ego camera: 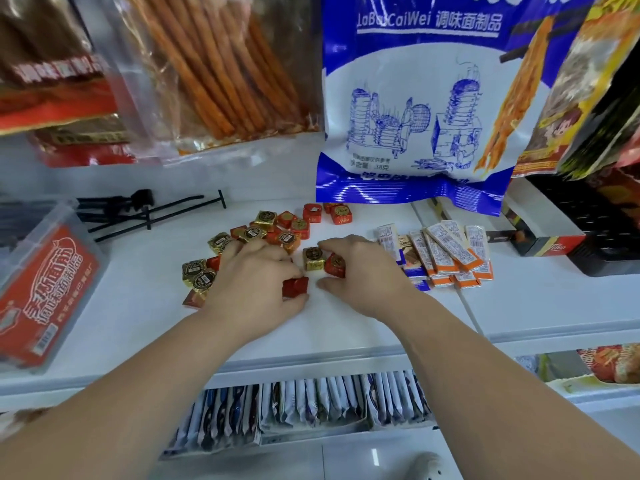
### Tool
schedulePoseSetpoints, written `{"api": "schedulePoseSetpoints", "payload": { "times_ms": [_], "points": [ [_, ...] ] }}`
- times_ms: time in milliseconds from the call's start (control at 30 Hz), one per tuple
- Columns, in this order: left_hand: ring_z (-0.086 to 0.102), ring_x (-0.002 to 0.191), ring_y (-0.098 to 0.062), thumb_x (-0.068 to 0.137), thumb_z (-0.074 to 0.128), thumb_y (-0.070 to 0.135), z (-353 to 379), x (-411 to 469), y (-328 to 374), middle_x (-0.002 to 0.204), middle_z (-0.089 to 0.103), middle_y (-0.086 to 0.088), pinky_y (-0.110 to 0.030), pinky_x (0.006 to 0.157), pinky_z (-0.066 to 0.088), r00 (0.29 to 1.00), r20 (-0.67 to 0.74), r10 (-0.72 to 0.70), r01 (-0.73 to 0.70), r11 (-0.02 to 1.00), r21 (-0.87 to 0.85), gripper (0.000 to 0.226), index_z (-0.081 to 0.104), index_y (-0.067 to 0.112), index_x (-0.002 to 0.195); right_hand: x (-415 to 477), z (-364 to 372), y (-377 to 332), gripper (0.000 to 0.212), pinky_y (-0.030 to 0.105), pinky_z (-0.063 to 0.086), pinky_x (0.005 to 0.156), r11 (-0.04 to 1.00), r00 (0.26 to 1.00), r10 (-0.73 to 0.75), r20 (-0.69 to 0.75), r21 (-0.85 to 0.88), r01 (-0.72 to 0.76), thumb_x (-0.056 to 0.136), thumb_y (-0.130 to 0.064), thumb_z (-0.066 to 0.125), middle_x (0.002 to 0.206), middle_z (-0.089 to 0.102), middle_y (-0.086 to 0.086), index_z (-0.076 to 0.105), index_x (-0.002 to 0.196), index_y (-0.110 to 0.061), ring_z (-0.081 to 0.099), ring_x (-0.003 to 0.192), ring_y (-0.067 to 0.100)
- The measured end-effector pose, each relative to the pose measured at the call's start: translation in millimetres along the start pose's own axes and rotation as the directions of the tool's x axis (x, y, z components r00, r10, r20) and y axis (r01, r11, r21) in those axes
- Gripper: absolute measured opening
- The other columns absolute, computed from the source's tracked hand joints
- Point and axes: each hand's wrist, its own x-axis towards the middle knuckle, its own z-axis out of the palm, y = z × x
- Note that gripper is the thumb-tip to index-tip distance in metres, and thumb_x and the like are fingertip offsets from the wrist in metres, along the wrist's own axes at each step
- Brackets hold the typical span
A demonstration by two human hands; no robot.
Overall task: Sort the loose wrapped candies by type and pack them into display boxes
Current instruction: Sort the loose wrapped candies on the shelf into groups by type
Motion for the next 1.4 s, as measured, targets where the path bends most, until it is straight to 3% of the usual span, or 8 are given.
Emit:
{"api": "schedulePoseSetpoints", "payload": {
  "times_ms": [267, 500, 633, 733, 900, 1100, 1300, 1400],
  "points": [
    [0.058, 0.095, -0.021, 0.073, 0.059, 0.052, -7.9, -15.1, -41.5, 0.091, 0.071, 0.014, -0.043, 0.088, 0.04, 0.998, 0.008, -0.066, 0.066, 0.998, 0.009, 0.028, 0.078, 0.035, 0.085, 20.4, 19.5, -16.4, 0.035, 0.036, 0.054, 0.084, 0.999, 0.996, -0.037, -0.08, -0.026, 0.035, 0.09, -0.031, 0.066, 0.115, 0.062, 0.002, 0.063, 0.124, -0.033, 0.061, 0.102, 0.023],
    [0.059, 0.099, -0.027, 0.072, 0.05, 0.057, -14.0, -21.6, -64.0, 0.096, 0.072, 0.008, -0.047, 0.091, 0.042, 0.992, 0.007, -0.128, 0.128, 0.991, 0.039, 0.042, 0.077, 0.029, 0.086, 21.0, 25.4, -22.1, 0.031, 0.031, 0.051, 0.081, 0.995, 0.994, -0.098, -0.056, 0.006, 0.098, 0.089, -0.029, 0.067, 0.115, 0.063, 0.0, 0.063, 0.12, -0.032, 0.062, 0.099, 0.021],
    [0.056, 0.11, -0.029, 0.071, 0.061, 0.058, -16.3, -14.4, -52.8, 0.116, 0.067, 0.004, -0.047, 0.094, 0.039, 0.991, -0.034, -0.13, 0.13, 0.991, -0.028, 0.052, 0.07, 0.029, 0.113, 21.4, 13.8, -14.9, 0.033, 0.037, 0.053, 0.081, 0.999, 0.987, -0.038, -0.153, -0.039, 0.033, 0.095, -0.038, 0.057, 0.117, 0.064, 0.002, 0.059, 0.127, -0.028, 0.06, 0.101, 0.024],
    [0.047, 0.124, -0.03, 0.08, 0.059, 0.053, -14.6, -5.4, -41.7, 0.139, 0.054, 0.002, -0.051, 0.103, 0.033, 0.998, -0.024, -0.052, 0.051, 0.998, -0.022, 0.062, 0.053, 0.028, 0.137, 33.0, -1.8, 2.0, 0.033, 0.04, 0.047, 0.091, 0.978, 0.961, 0.004, -0.277, -0.199, -0.061, 0.098, -0.032, 0.05, 0.126, 0.063, 0.004, 0.058, 0.129, -0.023, 0.054, 0.111, 0.029],
    [0.018, 0.147, -0.021, 0.096, 0.049, 0.044, -4.7, 4.6, -29.8, 0.161, 0.02, 0.01, -0.048, 0.117, 0.01, 0.994, 0.076, 0.075, -0.077, 0.997, 0.028, 0.063, 0.027, 0.031, 0.153, 49.7, -11.2, 17.9, 0.05, 0.05, 0.025, 0.112, 0.884, 0.987, 0.147, -0.07, -0.439, -0.163, 0.102, -0.032, 0.038, 0.156, 0.035, -0.004, 0.028, 0.15, -0.029, 0.03, 0.142, 0.028],
    [0.039, 0.135, -0.028, 0.09, 0.061, 0.033, 2.4, 6.7, -29.6, 0.142, 0.053, 0.004, -0.056, 0.11, 0.021, 0.994, 0.043, 0.101, -0.103, 0.993, 0.063, 0.039, 0.063, 0.025, 0.128, 39.3, -7.2, 21.9, 0.056, 0.047, 0.021, 0.112, 0.862, 0.988, 0.153, -0.028, -0.486, -0.147, 0.1, -0.026, 0.038, 0.159, 0.025, -0.013, 0.023, 0.153, -0.034, 0.02, 0.144, 0.026],
    [0.042, 0.129, -0.024, 0.087, 0.062, 0.035, 6.3, 4.3, -19.9, 0.131, 0.06, 0.004, -0.045, 0.105, 0.014, 0.993, 0.026, 0.116, -0.118, 0.989, 0.093, 0.041, 0.064, 0.018, 0.125, 30.6, -3.1, 22.4, 0.042, 0.047, 0.02, 0.113, 0.877, 0.996, 0.085, 0.016, -0.475, -0.068, 0.099, -0.025, 0.043, 0.164, 0.007, -0.014, 0.038, 0.139, -0.036, 0.008, 0.151, 0.021],
    [0.036, 0.137, -0.025, 0.093, 0.055, 0.034, 4.8, -0.9, -16.8, 0.14, 0.055, 0.004, -0.049, 0.11, 0.015, 0.994, 0.023, 0.108, -0.109, 0.993, 0.043, 0.046, 0.052, 0.026, 0.138, 35.0, -4.5, 19.3, 0.039, 0.047, 0.024, 0.109, 0.887, 0.999, 0.021, -0.043, -0.46, -0.038, 0.098, -0.023, 0.045, 0.159, 0.029, -0.007, 0.037, 0.136, -0.031, 0.019, 0.147, 0.021]
  ]
}}
